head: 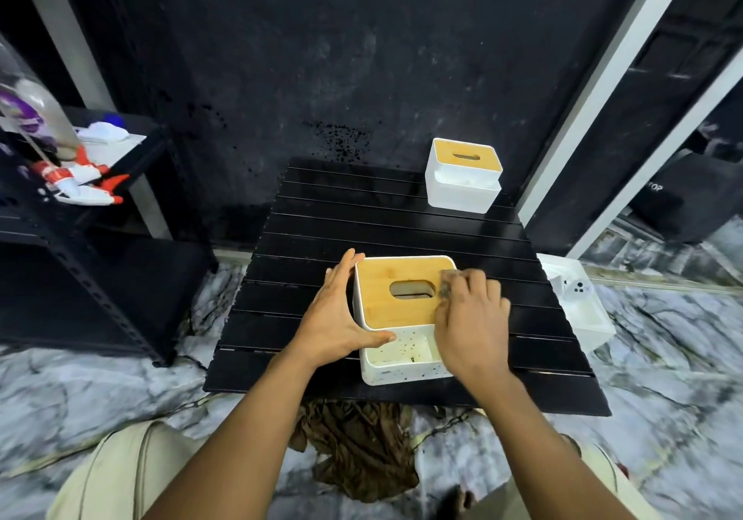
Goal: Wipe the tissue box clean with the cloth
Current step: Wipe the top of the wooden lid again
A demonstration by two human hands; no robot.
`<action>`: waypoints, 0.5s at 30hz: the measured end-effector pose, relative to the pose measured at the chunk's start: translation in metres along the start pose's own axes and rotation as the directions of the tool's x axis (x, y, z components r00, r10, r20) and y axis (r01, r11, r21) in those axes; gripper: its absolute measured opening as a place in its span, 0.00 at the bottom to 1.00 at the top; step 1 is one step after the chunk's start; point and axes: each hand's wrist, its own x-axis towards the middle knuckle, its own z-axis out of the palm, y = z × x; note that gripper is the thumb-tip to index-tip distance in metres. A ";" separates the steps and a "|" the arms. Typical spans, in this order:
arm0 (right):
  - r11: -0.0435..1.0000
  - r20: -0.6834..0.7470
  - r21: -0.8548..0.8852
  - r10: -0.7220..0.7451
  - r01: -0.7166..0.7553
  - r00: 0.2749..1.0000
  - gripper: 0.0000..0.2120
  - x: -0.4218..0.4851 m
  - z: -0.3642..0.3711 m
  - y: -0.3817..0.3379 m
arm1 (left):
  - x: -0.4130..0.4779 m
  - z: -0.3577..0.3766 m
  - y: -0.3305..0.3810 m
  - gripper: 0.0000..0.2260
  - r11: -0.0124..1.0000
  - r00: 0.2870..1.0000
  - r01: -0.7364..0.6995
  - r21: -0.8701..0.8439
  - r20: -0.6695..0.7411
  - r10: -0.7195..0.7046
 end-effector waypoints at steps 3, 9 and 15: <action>0.941 0.064 0.241 -0.262 0.240 0.963 0.18 -0.017 -0.001 -0.023 | -0.005 0.006 0.007 0.58 0.999 1.000 0.002 0.040 -0.028 -0.001; 0.810 -0.087 0.566 -0.128 0.155 0.988 0.24 -0.017 0.005 -0.007 | -0.021 0.015 0.015 0.58 0.974 0.969 0.009 0.225 -0.244 0.047; 0.466 0.054 0.802 0.569 -0.375 0.821 0.15 -0.028 0.009 0.029 | -0.019 -0.007 0.025 0.38 0.834 0.962 0.000 0.552 -0.226 0.150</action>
